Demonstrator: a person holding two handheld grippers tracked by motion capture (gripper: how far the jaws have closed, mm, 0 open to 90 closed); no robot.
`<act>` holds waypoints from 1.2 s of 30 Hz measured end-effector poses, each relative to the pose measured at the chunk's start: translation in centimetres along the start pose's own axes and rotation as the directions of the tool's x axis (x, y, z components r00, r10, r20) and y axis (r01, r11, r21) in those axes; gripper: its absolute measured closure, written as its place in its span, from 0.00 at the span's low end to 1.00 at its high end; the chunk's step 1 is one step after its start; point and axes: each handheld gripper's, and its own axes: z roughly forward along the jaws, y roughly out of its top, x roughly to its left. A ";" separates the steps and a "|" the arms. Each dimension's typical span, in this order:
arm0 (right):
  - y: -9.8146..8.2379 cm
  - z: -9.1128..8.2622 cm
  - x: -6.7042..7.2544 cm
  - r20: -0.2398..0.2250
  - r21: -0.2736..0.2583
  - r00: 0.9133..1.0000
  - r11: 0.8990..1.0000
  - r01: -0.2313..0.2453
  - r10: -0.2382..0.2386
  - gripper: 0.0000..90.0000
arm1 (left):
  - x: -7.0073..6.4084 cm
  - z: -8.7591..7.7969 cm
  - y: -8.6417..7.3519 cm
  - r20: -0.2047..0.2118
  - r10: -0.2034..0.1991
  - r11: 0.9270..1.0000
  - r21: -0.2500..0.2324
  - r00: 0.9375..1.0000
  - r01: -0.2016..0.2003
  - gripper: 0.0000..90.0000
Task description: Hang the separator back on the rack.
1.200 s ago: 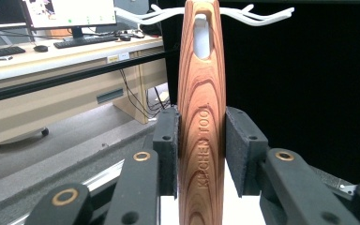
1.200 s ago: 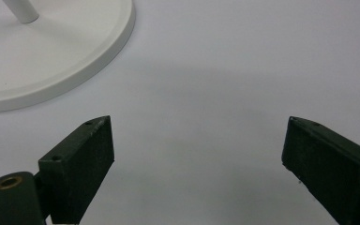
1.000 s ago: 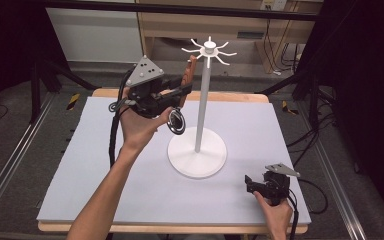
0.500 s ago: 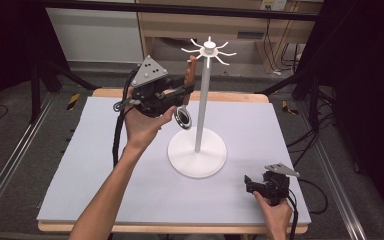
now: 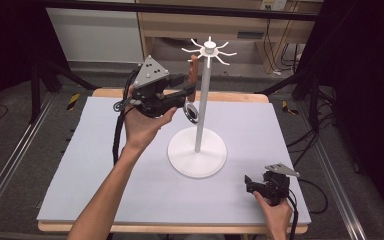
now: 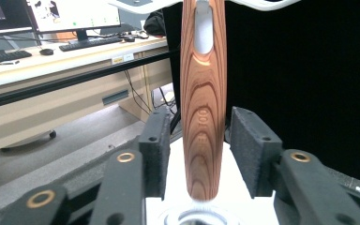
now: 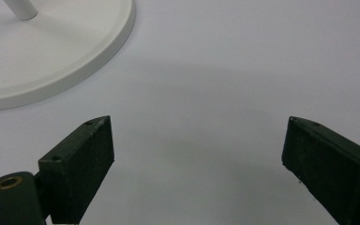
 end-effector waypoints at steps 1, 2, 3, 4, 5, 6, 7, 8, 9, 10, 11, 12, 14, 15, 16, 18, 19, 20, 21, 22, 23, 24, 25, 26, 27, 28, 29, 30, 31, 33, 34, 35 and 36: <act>0.0 0.0 0.0 0.002 -0.001 1.000 1.000 0.000 0.000 0.11 | 0.0 -0.3 -0.1 -0.001 0.003 1.000 0.004 1.000 -0.003 0.60; 0.0 0.0 -0.1 0.002 -0.003 1.000 1.000 0.003 -0.003 0.11 | 0.0 -0.5 -0.2 -0.004 0.008 1.000 0.008 1.000 -0.008 0.59; 0.0 -0.1 -0.1 0.003 -0.004 1.000 1.000 0.003 -0.003 0.11 | 0.0 -0.8 -0.4 -0.007 0.010 1.000 0.009 1.000 -0.010 0.58; 0.0 -0.1 -0.1 0.004 -0.003 1.000 1.000 0.000 0.000 0.11 | 0.1 -1.2 -0.6 -0.007 0.013 1.000 0.018 1.000 -0.013 0.56; 0.0 -0.1 -0.2 0.005 -0.004 1.000 1.000 -0.001 0.001 0.11 | 0.2 -1.7 -1.0 -0.016 0.013 0.999 0.031 1.000 -0.013 0.53; 0.0 -0.1 -0.2 0.006 -0.004 1.000 1.000 -0.004 0.004 0.11 | 0.2 -1.7 -1.0 -0.016 0.013 0.999 0.031 1.000 -0.013 0.51; 0.0 -0.1 -0.2 0.006 -0.004 1.000 1.000 -0.004 0.004 0.11 | 0.3 -2.0 -1.2 -0.021 0.014 0.999 0.043 1.000 -0.013 0.51; -0.1 -0.1 -0.2 0.006 -0.004 1.000 1.000 -0.007 0.007 0.11 | 0.5 -2.2 -1.6 -0.021 0.002 0.998 0.063 1.000 -0.001 0.49; -0.1 -0.1 -0.2 0.007 -0.003 1.000 1.000 -0.007 0.007 0.11 | 0.6 -2.5 -1.9 -0.017 -0.003 0.997 0.077 1.000 0.004 0.47; -0.1 -0.1 -0.2 0.007 -0.003 1.000 1.000 -0.005 0.005 0.11 | 0.8 -2.7 -2.2 -0.018 -0.006 0.996 0.088 1.000 0.007 0.46; -0.1 -0.1 -0.1 0.005 -0.002 1.000 1.000 -0.006 0.006 0.11 | 0.9 -3.1 -2.9 -0.028 -0.003 0.995 0.097 1.000 0.006 0.45; -0.1 -0.1 -0.1 0.005 -0.002 1.000 1.000 -0.006 0.006 0.11 | 0.9 -3.1 -2.9 -0.028 -0.003 0.995 0.097 1.000 0.006 0.44; -0.1 -0.1 -0.2 0.005 0.001 1.000 1.000 -0.003 0.003 0.11 | 1.1 -3.5 -3.7 -0.038 0.000 0.994 0.110 0.999 0.005 0.43; -0.2 -0.2 -0.2 0.004 0.000 1.000 1.000 -0.003 0.003 0.11 | 1.3 -3.6 -4.2 -0.043 -0.003 0.994 0.109 0.999 0.008 0.42; -0.2 -0.2 -0.2 0.006 -0.001 1.000 1.000 -0.004 0.004 0.10 | 1.4 -3.8 -4.7 -0.051 -0.005 0.993 0.115 0.999 0.011 0.41; -0.2 -0.2 -0.2 0.006 0.001 1.000 1.000 -0.007 0.007 0.10 | 1.7 -4.1 -5.5 -0.059 -0.013 0.992 0.127 0.998 0.020 0.40; -0.2 -0.2 -0.2 0.006 0.002 1.000 1.000 -0.008 0.008 0.10 | 1.9 -4.3 -6.6 -0.062 -0.019 0.990 0.141 0.998 0.027 0.40; -0.2 -0.1 -0.2 0.005 0.001 1.000 1.000 -0.005 0.005 0.09 | 2.0 -4.3 -7.1 -0.066 -0.017 0.988 0.152 0.998 0.027 0.39; -0.2 -0.1 -0.2 0.005 0.001 1.000 1.000 -0.005 0.005 0.09 | 2.0 -4.3 -7.1 -0.066 -0.017 0.988 0.152 0.998 0.027 0.38; -0.2 -0.1 -0.3 0.007 0.002 1.000 1.000 -0.003 0.003 0.09 | 2.2 -4.4 -7.8 -0.072 -0.009 0.986 0.165 0.997 0.021 0.38; -0.2 -0.1 -0.2 0.006 0.008 1.000 1.000 -0.013 0.013 0.09 | 2.2 -4.4 -8.2 -0.076 -0.014 0.985 0.168 0.997 0.027 0.38; -0.2 -0.1 -0.2 0.005 0.008 1.000 1.000 -0.010 0.010 0.09 | 2.5 -4.6 -9.4 -0.077 -0.027 0.982 0.183 0.997 0.041 0.37; -0.2 -0.1 -0.2 0.005 0.008 1.000 1.000 -0.010 0.010 0.09 | 2.5 -4.6 -9.4 -0.077 -0.027 0.982 0.183 0.997 0.041 0.37; -0.3 -0.1 -0.2 0.005 0.009 1.000 1.000 -0.011 0.011 0.09 | 2.6 -4.6 -10.0 -0.078 -0.028 0.980 0.193 0.997 0.043 0.37; -0.3 -0.1 -0.2 0.005 0.008 1.000 1.000 -0.012 0.012 0.08 | 2.7 -4.6 -10.7 -0.084 -0.030 0.978 0.205 0.996 0.047 0.37; -0.3 -0.1 -0.2 0.004 0.009 1.000 1.000 -0.013 0.013 0.08 | 2.8 -4.7 -11.3 -0.086 -0.033 0.976 0.212 0.996 0.051 0.36; -0.3 -0.1 -0.2 0.004 0.010 1.000 1.000 -0.014 0.014 0.08 | 2.8 -4.8 -11.8 -0.087 -0.041 0.975 0.214 0.995 0.059 0.36; -0.3 -0.1 -0.2 0.003 0.010 1.000 1.000 -0.014 0.014 0.08 | 2.9 -4.9 -12.4 -0.085 -0.046 0.973 0.221 0.995 0.064 0.36; -0.3 -0.1 -0.2 0.002 0.009 1.000 1.000 -0.015 0.015 0.08 | 3.0 -5.0 -13.2 -0.084 -0.053 0.972 0.225 0.995 0.071 0.36; -0.3 -0.1 -0.2 0.002 0.009 1.000 1.000 -0.022 0.022 0.08 | 3.1 -5.2 -14.4 -0.084 -0.065 0.969 0.235 0.994 0.083 0.36; -0.3 -0.1 -0.3 0.004 0.007 1.000 1.000 -0.019 0.019 0.08 | 3.2 -5.2 -14.8 -0.085 -0.069 0.967 0.241 0.994 0.088 0.36; -0.3 -0.1 -0.3 0.005 0.008 1.000 1.000 -0.021 0.021 0.08 | 3.3 -5.3 -15.5 -0.087 -0.076 0.964 0.248 0.993 0.095 0.36; -0.3 -0.1 -0.3 0.005 0.008 1.000 1.000 -0.020 0.020 0.07 | 3.3 -5.4 -15.9 -0.087 -0.080 0.962 0.255 0.993 0.100 0.36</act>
